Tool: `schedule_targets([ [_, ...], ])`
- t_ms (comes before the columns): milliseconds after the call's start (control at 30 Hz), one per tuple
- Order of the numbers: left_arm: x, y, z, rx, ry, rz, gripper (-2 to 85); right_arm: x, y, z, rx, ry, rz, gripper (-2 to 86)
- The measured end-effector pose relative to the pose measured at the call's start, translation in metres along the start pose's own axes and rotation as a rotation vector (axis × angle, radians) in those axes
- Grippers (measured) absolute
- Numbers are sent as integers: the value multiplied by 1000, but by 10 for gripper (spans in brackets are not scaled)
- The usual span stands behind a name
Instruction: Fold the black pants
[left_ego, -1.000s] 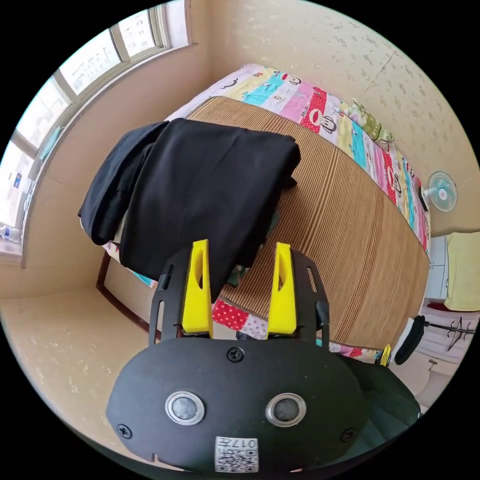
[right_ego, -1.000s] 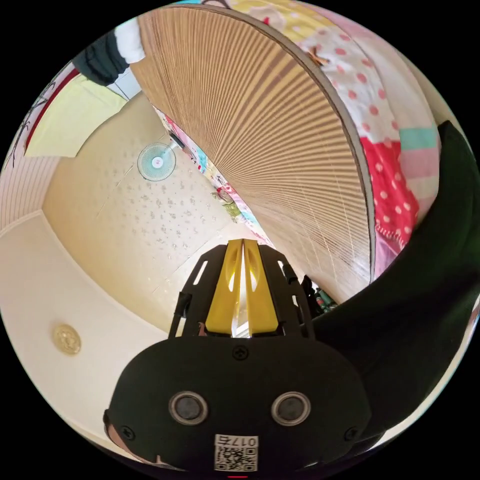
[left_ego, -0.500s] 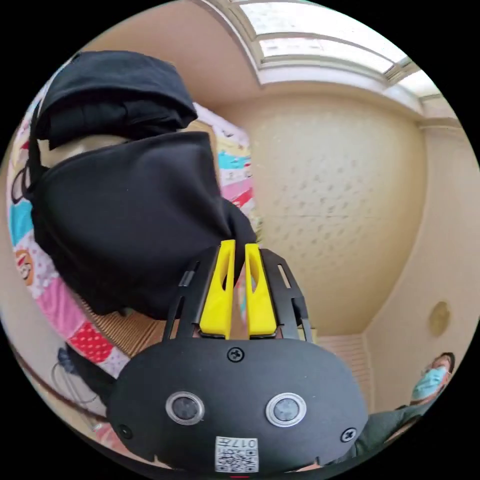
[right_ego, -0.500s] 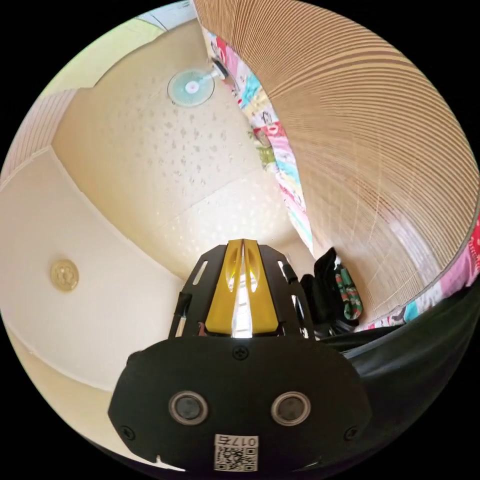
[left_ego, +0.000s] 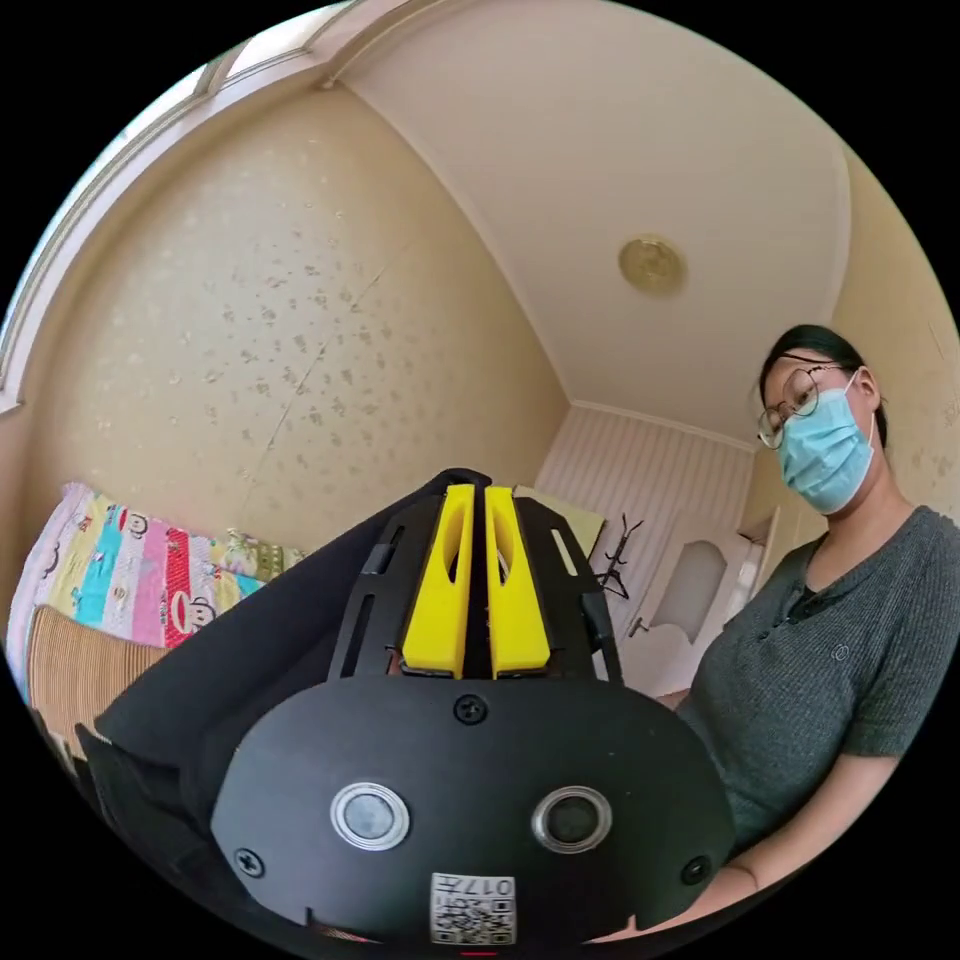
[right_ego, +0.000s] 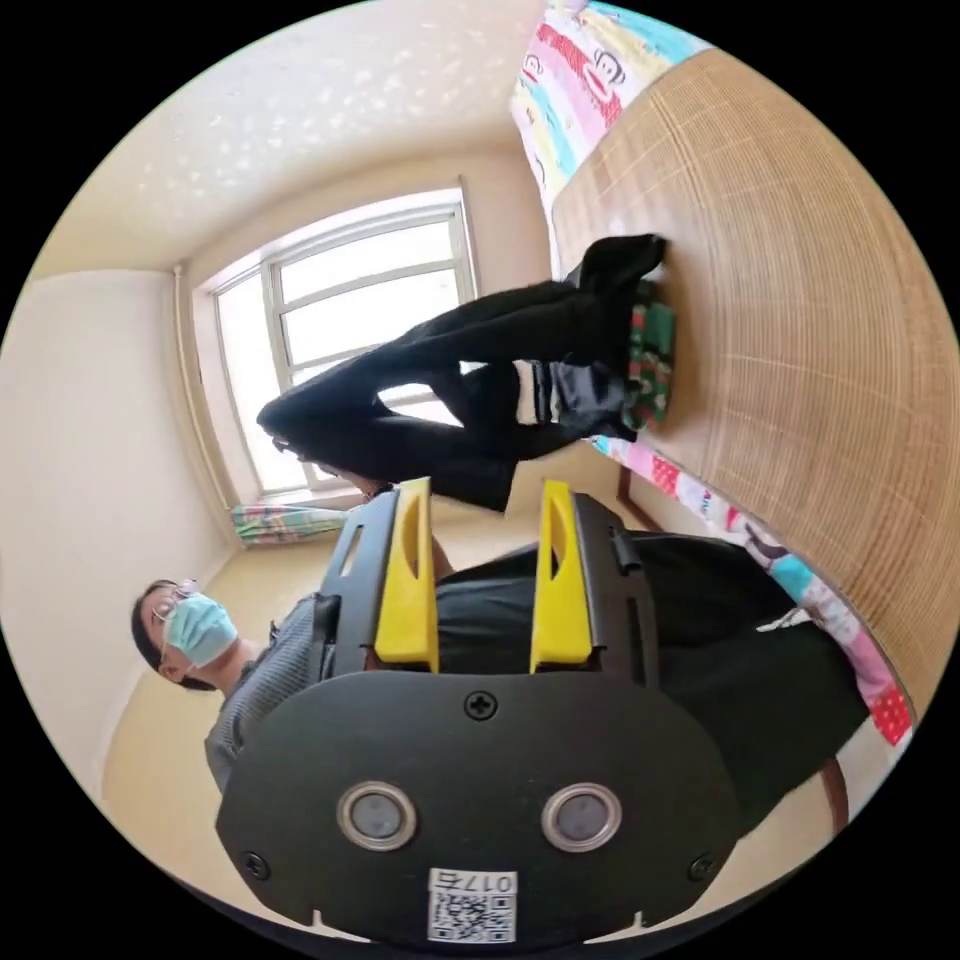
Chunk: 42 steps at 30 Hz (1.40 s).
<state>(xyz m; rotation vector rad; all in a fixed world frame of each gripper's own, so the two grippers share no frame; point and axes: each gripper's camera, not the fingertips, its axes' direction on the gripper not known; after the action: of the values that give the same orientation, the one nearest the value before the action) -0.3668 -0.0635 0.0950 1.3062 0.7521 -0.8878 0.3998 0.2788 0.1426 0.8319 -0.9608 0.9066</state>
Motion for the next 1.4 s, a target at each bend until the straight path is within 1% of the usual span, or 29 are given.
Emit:
schedule_targets([
  [33,15,1,13,-6,78,24,-7,10,-14,21,-34,-79,3,216],
  [67,23,2,22,-28,126,44,-7,23,-24,41,-48,-230,-9,272],
  [100,37,7,37,-62,200,64,-7,30,-28,49,-45,-327,-10,299],
  [167,51,20,53,-52,271,35,-7,64,-36,79,-19,-620,85,299],
  [233,54,45,75,-26,475,-53,-5,82,-38,96,-10,-652,123,275],
  [300,62,63,95,-52,622,-61,-3,94,-40,105,2,-676,131,246],
  [333,71,74,107,-93,700,-33,0,101,-37,101,77,-711,102,226],
  [367,76,79,112,-115,734,-10,3,105,-31,89,187,-736,28,164],
  [467,99,102,125,-277,870,108,26,91,-22,66,236,-601,-157,73],
  [500,104,108,127,-347,855,117,36,83,-19,62,243,-558,-210,67],
  [567,100,116,130,-465,690,51,44,43,-5,47,251,-428,-475,59],
  [633,78,128,128,-611,349,-82,51,8,10,41,207,-336,-690,57],
  [667,72,132,128,-653,252,-110,52,-19,24,41,160,-253,-843,56],
  [733,48,150,136,-848,-147,-189,64,-60,53,47,83,-135,-1080,53],
  [800,40,160,147,-906,-292,-187,62,-93,84,55,25,-85,-1282,50],
  [867,38,163,163,-864,-260,-187,64,-123,118,71,-41,-82,-1508,44],
  [933,33,163,190,-724,-124,-235,96,-136,134,88,-125,-123,-1626,38],
  [967,31,164,199,-694,-71,-251,110,-139,141,99,-203,-219,-1716,34],
  [1000,28,165,220,-651,47,-284,143,-139,143,104,-241,-282,-1758,32],
  [1033,24,168,243,-615,166,-326,180,-137,143,118,-331,-424,-1814,32],
  [1067,23,170,254,-596,225,-349,192,-135,139,133,-424,-539,-1824,33],
  [1133,10,184,301,-502,494,-506,218,-130,132,165,-549,-600,-1783,38],
  [1167,7,190,313,-487,571,-555,218,-124,127,190,-609,-567,-1723,42],
  [1200,1,204,338,-462,730,-643,200,-120,124,205,-636,-530,-1678,44],
  [1233,-5,219,356,-431,806,-736,157,-111,117,233,-682,-442,-1580,49],
  [1267,-10,226,360,-419,771,-783,122,-100,112,258,-708,-349,-1492,59],
  [1300,-19,236,358,-340,718,-812,82,-94,110,267,-704,-295,-1444,64],
  [1367,-24,238,352,-226,747,-777,68,-62,84,290,-593,-57,-1093,103],
  [1400,-21,232,347,-192,730,-697,66,-50,73,290,-535,-11,-964,118],
])
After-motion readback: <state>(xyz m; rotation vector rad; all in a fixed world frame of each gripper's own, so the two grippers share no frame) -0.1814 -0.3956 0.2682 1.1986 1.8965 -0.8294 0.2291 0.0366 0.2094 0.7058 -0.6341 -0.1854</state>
